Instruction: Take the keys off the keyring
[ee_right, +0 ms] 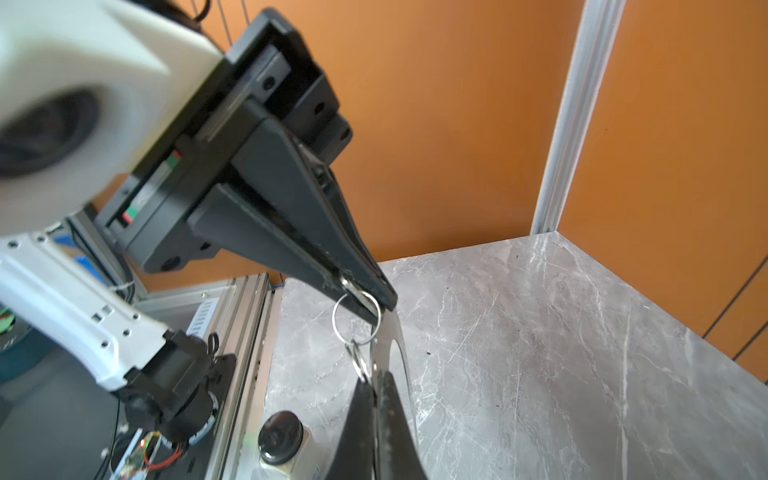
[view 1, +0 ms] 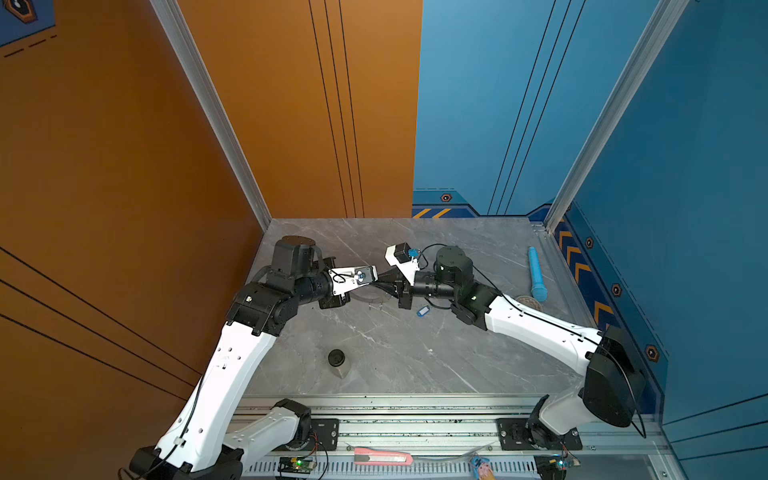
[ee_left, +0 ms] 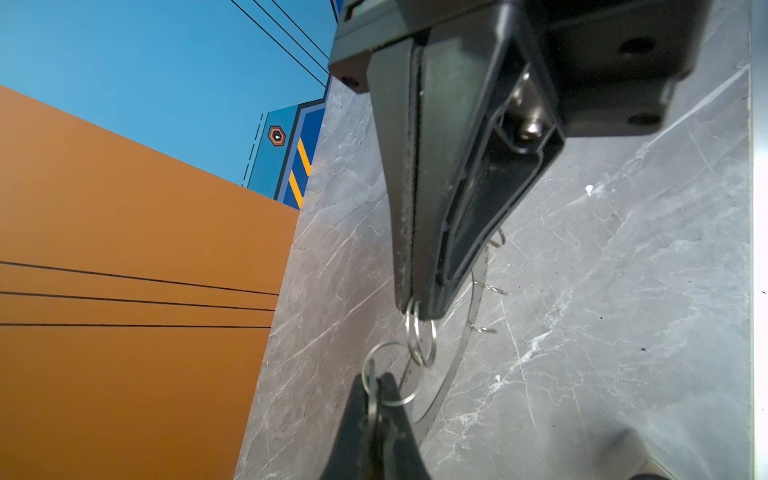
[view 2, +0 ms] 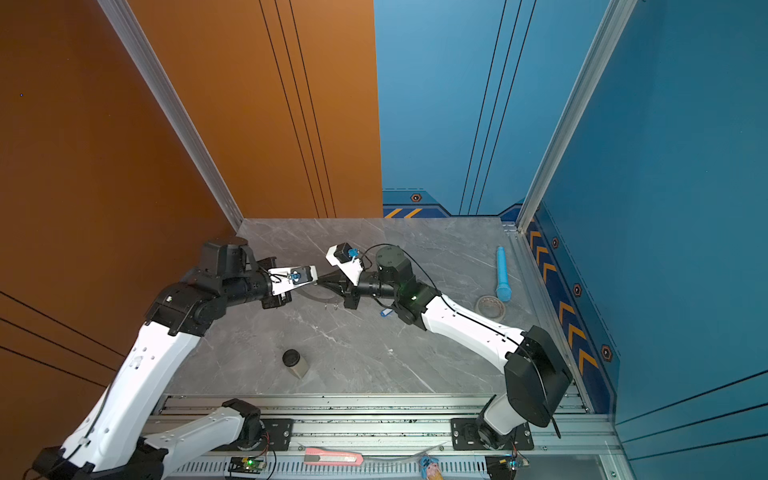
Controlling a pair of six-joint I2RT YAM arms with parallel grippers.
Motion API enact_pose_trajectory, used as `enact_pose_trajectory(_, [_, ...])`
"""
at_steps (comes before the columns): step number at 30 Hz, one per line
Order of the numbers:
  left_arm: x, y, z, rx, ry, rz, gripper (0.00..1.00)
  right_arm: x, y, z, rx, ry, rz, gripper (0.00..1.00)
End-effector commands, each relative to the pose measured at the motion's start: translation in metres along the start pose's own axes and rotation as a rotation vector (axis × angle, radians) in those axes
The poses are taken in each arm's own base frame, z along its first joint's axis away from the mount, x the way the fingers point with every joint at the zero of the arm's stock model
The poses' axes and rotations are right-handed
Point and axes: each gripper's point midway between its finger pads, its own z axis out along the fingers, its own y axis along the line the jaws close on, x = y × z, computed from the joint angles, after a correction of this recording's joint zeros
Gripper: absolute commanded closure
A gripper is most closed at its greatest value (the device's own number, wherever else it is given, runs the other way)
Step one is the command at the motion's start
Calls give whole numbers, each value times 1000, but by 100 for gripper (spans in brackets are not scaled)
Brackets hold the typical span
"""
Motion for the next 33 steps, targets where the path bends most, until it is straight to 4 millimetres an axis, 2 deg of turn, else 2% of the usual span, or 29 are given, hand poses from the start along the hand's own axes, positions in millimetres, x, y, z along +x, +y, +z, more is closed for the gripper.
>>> enact_pose_trajectory(1, [8,3,0,-33,27,-31,100,-32,-8,-9,97,-124,47,100])
enact_pose_trajectory(7, [18,-3,7,-31,59,-67,100,-49,-13,-15,138,-246,128,100])
enact_pose_trajectory(15, [21,-7,16,-12,55,-85,100,-69,-4,-14,101,-364,198,100])
enact_pose_trajectory(23, [18,-6,22,-8,39,-81,100,-71,-6,-12,102,-467,301,100])
enact_pose_trajectory(29, [20,-7,25,2,35,-79,100,-76,2,-8,74,-515,328,100])
enact_pose_trajectory(33, [15,-8,25,14,9,-97,100,-67,4,-2,78,-491,324,100])
